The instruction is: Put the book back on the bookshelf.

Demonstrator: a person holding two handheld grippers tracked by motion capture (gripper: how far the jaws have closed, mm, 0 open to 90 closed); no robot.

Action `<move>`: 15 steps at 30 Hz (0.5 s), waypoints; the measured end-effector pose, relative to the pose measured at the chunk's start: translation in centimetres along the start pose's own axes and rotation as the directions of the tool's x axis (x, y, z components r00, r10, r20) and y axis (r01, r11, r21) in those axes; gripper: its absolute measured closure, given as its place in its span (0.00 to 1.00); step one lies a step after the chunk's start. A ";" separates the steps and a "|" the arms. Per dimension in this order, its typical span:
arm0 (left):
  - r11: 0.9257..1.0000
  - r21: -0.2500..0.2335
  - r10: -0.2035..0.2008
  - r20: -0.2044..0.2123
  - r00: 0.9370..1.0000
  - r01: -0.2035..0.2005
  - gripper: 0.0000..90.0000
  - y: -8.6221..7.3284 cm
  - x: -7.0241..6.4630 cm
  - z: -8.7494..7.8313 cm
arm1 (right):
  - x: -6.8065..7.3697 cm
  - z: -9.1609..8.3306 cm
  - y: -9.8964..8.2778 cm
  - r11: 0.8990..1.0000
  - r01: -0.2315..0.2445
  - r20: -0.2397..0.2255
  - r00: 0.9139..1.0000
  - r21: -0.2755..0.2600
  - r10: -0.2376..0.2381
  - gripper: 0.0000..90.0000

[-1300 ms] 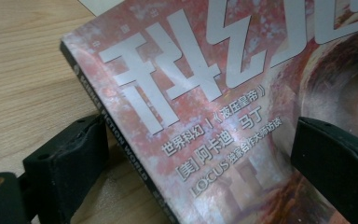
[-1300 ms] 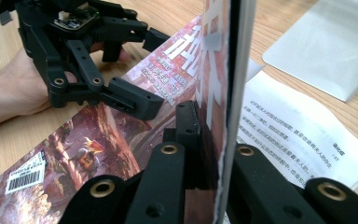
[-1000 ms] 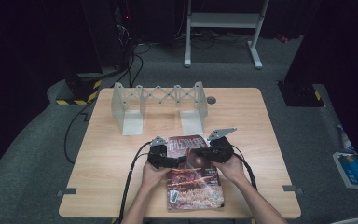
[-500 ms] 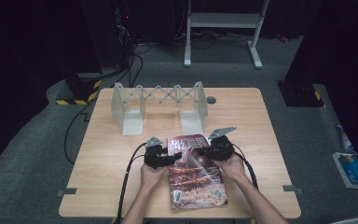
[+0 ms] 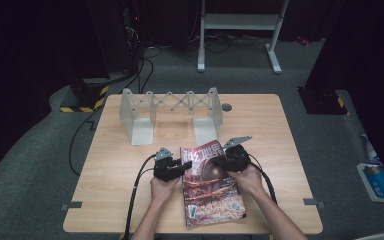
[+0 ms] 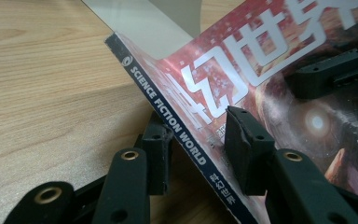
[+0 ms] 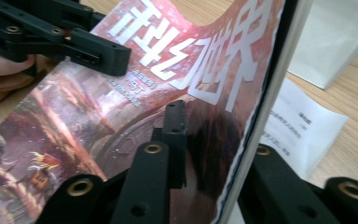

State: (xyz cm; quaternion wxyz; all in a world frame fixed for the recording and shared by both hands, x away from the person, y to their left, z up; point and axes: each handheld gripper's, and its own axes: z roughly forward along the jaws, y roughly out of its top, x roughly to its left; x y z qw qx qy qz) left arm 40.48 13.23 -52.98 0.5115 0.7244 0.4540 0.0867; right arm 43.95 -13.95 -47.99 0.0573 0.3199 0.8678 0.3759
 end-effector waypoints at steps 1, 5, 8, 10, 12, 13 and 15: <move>1.000 0.001 0.000 -0.001 1.000 0.000 0.69 0.0 0.0 0.0 | -0.1 0.0 0.0 1.000 -0.002 0.015 1.000 0.002 0.002 0.81; 1.000 0.007 0.005 -0.009 1.000 -0.005 0.70 0.0 -0.1 0.1 | -1.2 -0.7 -0.6 0.999 -0.040 0.080 0.996 -0.018 0.042 0.79; 1.000 0.008 0.003 -0.009 1.000 -0.003 0.70 0.0 -0.1 0.1 | -2.2 -1.3 -1.2 0.997 -0.068 0.112 0.991 -0.024 0.070 0.79; 1.000 0.008 0.005 -0.011 1.000 -0.005 0.70 0.0 -0.1 0.1 | -2.7 -1.5 -1.6 0.997 -0.071 0.152 0.986 -0.018 0.072 0.79; 1.000 0.008 0.007 -0.012 1.000 -0.007 0.70 0.0 -0.1 0.1 | -3.0 -1.7 -2.1 0.996 -0.088 0.178 0.980 -0.015 0.089 0.80; 1.000 0.008 0.007 -0.013 1.000 -0.007 0.70 0.0 -0.1 0.1 | -3.2 -1.8 -2.4 0.995 -0.096 0.192 0.977 -0.013 0.097 0.81; 1.000 0.009 0.007 -0.013 1.000 -0.007 0.70 0.0 -0.1 0.1 | -3.5 -2.0 -2.8 0.993 -0.114 0.213 0.970 -0.010 0.113 0.83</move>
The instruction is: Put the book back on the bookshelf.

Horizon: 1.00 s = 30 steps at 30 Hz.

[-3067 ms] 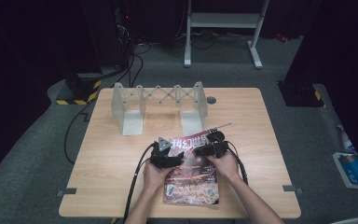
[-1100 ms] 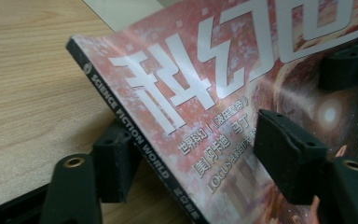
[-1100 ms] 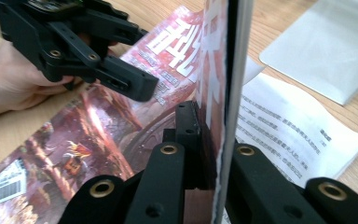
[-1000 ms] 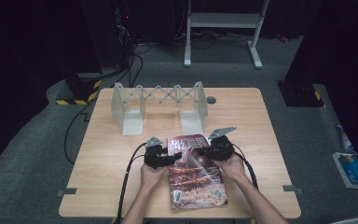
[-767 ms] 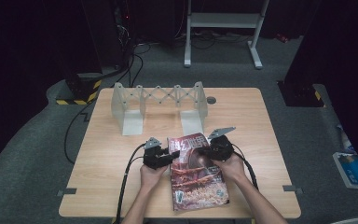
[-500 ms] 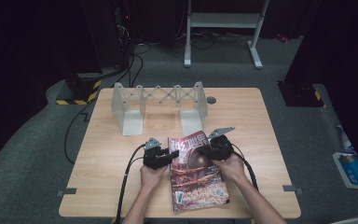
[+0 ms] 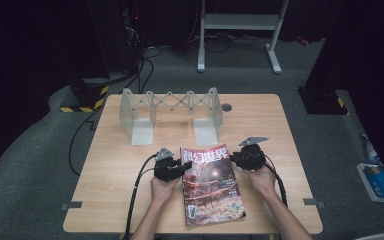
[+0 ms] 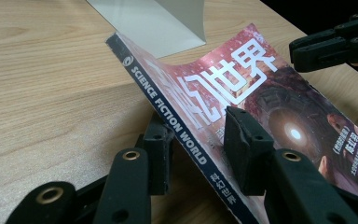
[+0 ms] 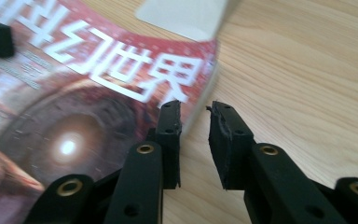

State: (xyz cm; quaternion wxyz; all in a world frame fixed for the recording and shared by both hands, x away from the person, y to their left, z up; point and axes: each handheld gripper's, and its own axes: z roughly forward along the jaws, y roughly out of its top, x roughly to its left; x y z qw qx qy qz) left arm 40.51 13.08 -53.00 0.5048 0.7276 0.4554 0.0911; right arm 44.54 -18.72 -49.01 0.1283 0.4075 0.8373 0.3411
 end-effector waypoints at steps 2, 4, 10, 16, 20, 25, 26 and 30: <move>1.000 0.003 0.003 -0.005 1.000 -0.003 0.69 0.0 -0.1 0.0 | -0.3 -0.1 -0.4 1.000 -0.021 0.014 1.000 -0.004 0.021 0.85; 1.000 0.005 0.013 -0.016 1.000 -0.013 0.69 0.0 -0.2 0.1 | -0.4 0.0 -0.7 1.000 -0.021 0.029 0.999 0.003 0.021 0.86; 1.000 0.011 0.021 -0.020 1.000 -0.021 0.67 0.0 -0.2 0.1 | -0.2 0.9 -0.9 0.999 -0.024 0.043 0.999 0.043 0.023 0.92; 0.999 0.030 0.026 -0.018 0.999 -0.026 0.66 0.1 -0.3 0.3 | 0.1 1.7 -0.9 0.998 -0.042 0.026 0.999 0.055 0.041 0.95; 0.999 0.038 0.022 -0.002 1.000 -0.022 0.64 0.1 -0.3 0.4 | 0.3 1.9 -0.8 0.998 -0.043 0.012 0.999 0.050 0.043 0.97; 0.999 0.044 0.000 0.043 0.999 -0.002 0.56 0.3 -0.1 0.5 | 0.4 2.1 -0.7 0.998 -0.032 0.006 0.999 0.045 0.031 0.98; 0.999 0.044 0.005 0.044 0.999 -0.007 0.55 0.3 -0.1 0.5 | 0.4 2.1 -0.7 0.999 -0.030 0.006 1.000 0.044 0.030 0.98; 0.999 0.043 -0.004 0.058 0.998 0.002 0.49 0.4 -0.1 0.5 | 0.4 2.2 -0.7 0.999 -0.021 0.001 1.000 0.040 0.021 0.98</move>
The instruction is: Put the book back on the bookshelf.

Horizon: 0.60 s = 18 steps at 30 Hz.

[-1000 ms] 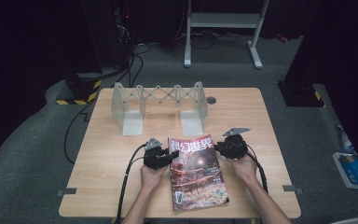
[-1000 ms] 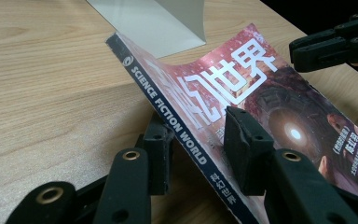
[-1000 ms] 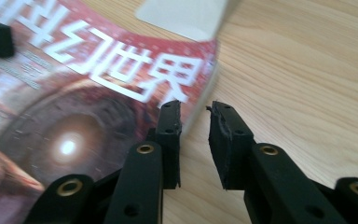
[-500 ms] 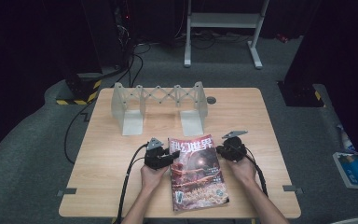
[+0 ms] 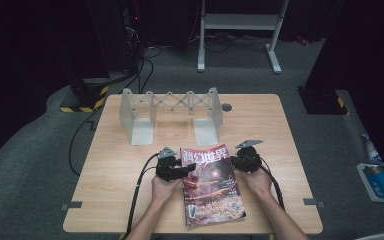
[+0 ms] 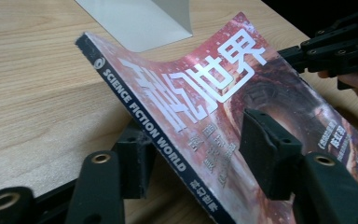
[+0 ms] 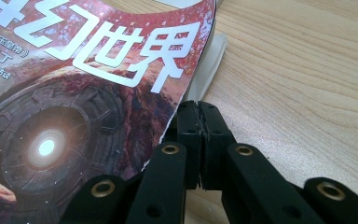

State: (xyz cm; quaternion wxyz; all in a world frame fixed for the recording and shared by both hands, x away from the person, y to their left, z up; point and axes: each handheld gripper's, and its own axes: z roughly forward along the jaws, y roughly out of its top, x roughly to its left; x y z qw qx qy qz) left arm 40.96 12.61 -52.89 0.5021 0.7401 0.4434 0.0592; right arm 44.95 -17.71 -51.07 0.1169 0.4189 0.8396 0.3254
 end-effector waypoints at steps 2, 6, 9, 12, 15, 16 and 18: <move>1.000 0.013 -0.009 0.007 1.000 0.009 0.46 0.1 0.0 0.1 | 0.1 0.0 0.0 1.000 -0.001 -0.002 1.000 -0.002 0.001 0.98; 0.999 0.036 -0.011 0.010 1.000 0.010 0.38 0.4 -0.1 0.5 | 0.1 0.0 0.0 1.000 0.005 -0.006 1.000 -0.006 -0.005 0.98; 0.999 0.050 -0.016 0.012 1.000 0.015 0.35 0.6 -0.1 0.7 | 0.2 -0.1 0.0 1.000 0.006 -0.009 1.000 -0.012 -0.006 0.98; 0.998 0.058 -0.020 0.023 1.000 0.019 0.34 0.7 -0.1 0.9 | 0.1 -0.1 0.0 1.000 0.009 -0.015 1.000 -0.017 -0.009 0.98; 0.996 0.086 -0.012 0.021 1.000 0.010 0.35 0.6 -0.3 1.2 | 0.3 0.1 0.0 1.000 0.011 -0.029 0.999 -0.022 -0.012 0.98; 0.996 0.089 -0.008 0.020 1.000 0.007 0.35 0.6 -0.3 1.3 | 0.4 0.2 0.0 1.000 0.018 -0.033 0.999 -0.026 -0.019 0.98; 0.996 0.086 -0.019 0.024 1.000 0.017 0.35 0.6 -0.3 1.3 | 0.7 0.5 0.0 0.999 0.029 -0.040 0.999 -0.028 -0.030 0.98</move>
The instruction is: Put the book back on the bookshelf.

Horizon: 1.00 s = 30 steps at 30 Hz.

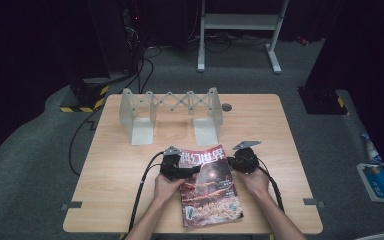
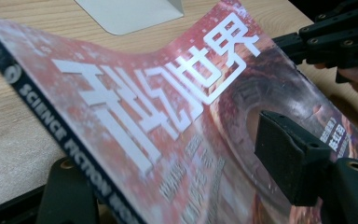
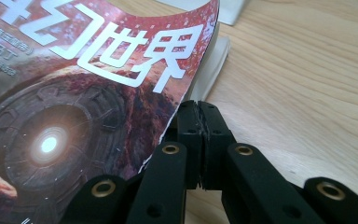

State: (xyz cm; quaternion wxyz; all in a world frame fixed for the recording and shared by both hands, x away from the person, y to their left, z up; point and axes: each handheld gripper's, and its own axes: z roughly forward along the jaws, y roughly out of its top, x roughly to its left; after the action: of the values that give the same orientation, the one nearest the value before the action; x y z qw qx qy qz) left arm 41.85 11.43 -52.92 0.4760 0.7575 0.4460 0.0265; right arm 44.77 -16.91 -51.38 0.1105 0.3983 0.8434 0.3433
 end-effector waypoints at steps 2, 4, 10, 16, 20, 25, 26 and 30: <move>1.000 0.001 -0.007 0.001 1.000 0.007 0.35 0.0 0.1 0.0 | 0.3 0.1 0.1 1.000 0.009 0.005 1.000 0.002 -0.009 0.98; 1.000 0.000 -0.008 0.003 1.000 0.008 0.35 0.0 0.1 0.0 | 0.3 0.1 0.1 1.000 0.012 0.003 1.000 -0.002 -0.012 0.98; 1.000 -0.017 -0.008 0.028 1.000 0.009 0.29 0.0 0.2 0.2 | 0.7 0.3 0.1 1.000 0.029 -0.014 0.999 -0.005 -0.029 0.98; 1.000 -0.003 -0.010 0.004 1.000 0.010 0.33 0.1 0.2 0.2 | 1.0 0.4 0.2 0.999 0.047 -0.023 0.999 -0.008 -0.047 0.98; 0.999 0.044 -0.025 -0.019 1.000 0.025 0.38 0.6 -0.2 0.2 | 1.1 0.5 0.2 0.999 0.045 -0.026 0.999 -0.006 -0.046 0.98; 0.997 0.073 -0.031 -0.045 0.998 0.034 0.47 1.0 -0.3 0.2 | 1.1 0.4 0.2 0.999 0.049 -0.028 0.998 -0.005 -0.049 0.98; 0.996 0.077 -0.036 -0.045 0.998 0.040 0.49 1.1 -0.3 0.2 | 1.1 0.4 0.2 0.999 0.050 -0.029 0.998 -0.006 -0.050 0.98; 0.994 0.088 -0.060 -0.051 0.997 0.064 0.57 1.2 -0.3 0.1 | 1.1 0.5 0.2 0.999 0.044 -0.026 0.999 -0.010 -0.045 0.98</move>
State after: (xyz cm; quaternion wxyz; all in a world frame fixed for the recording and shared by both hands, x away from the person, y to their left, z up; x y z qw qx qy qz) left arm 42.53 10.97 -51.97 0.4311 0.7630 0.4815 0.0101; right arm 44.41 -15.78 -51.50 0.1087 0.3744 0.8518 0.3500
